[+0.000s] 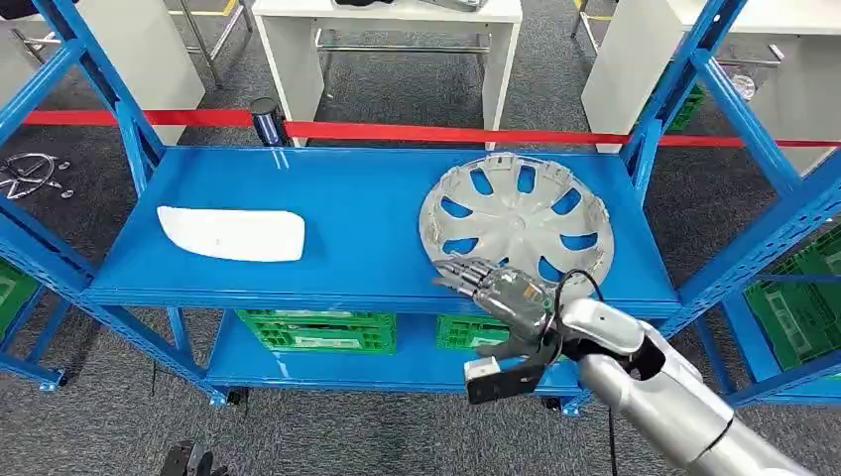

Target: Take the parts from the cabinet and place them on the table.

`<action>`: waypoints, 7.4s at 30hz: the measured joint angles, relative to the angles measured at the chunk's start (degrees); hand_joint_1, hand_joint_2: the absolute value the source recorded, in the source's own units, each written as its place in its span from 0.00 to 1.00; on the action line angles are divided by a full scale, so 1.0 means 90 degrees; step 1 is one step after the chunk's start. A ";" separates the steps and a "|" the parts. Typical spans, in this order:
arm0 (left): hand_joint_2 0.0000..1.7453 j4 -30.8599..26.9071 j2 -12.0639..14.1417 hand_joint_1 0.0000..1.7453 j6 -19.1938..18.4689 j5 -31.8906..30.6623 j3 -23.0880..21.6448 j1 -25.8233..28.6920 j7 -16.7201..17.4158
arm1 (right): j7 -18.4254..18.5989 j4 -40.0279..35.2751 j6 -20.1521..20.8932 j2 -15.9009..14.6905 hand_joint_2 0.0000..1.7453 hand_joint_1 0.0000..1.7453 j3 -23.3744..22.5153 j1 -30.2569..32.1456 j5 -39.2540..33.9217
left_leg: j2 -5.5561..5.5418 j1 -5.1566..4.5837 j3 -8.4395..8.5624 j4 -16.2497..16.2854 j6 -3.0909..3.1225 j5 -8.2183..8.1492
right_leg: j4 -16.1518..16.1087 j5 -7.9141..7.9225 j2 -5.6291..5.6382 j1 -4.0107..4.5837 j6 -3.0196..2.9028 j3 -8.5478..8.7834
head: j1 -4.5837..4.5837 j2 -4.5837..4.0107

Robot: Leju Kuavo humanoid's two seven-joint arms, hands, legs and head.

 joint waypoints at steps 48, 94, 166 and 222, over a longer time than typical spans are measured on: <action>0.00 0.0357 0.0114 0.00 -0.0083 -0.0265 0.0481 -0.0225 -0.0282 | 0.0020 0.2711 0.0921 0.0267 1.00 0.78 0.0607 -0.1454 0.0214 | 0.0019 0.0038 -0.0294 0.0348 -0.0163 0.0107 | -0.0208 0.0047 0.0030 0.0026 -0.0314 0.0150 | -0.0039 0.0000; 0.00 0.0207 0.0058 0.00 -0.0160 -0.0350 0.0651 -0.0314 -0.0430 | 0.0034 0.2766 0.0731 -0.0145 1.00 1.00 0.0398 -0.1538 -0.0173 | 0.0019 -0.0009 -0.0035 -0.0014 0.0028 0.0061 | 0.0122 0.0024 -0.0005 0.0003 0.0024 -0.0112 | -0.0012 0.0000; 0.00 -0.0112 0.0049 0.00 -0.0303 -0.0680 0.1115 -0.0304 -0.0522 | 0.0025 0.3038 0.0901 0.0058 1.00 0.13 0.0741 -0.1344 -0.0134 | 0.0022 0.0051 -0.0953 0.1961 -0.0296 -0.0934 | -0.0277 0.0150 -0.0010 -0.0008 -0.0306 0.0093 | -0.0029 0.0000; 1.00 -0.0765 -0.0165 0.00 -0.0683 -0.0845 0.1389 -0.0095 -0.0636 | 0.0248 0.2659 0.0580 0.0051 1.00 0.98 -0.0012 -0.1555 -0.0369 | 0.0039 -0.0031 -0.0132 0.0101 -0.0134 -0.0006 | -0.0224 0.0174 -0.0003 0.0012 -0.0191 -0.0014 | 0.0007 0.0000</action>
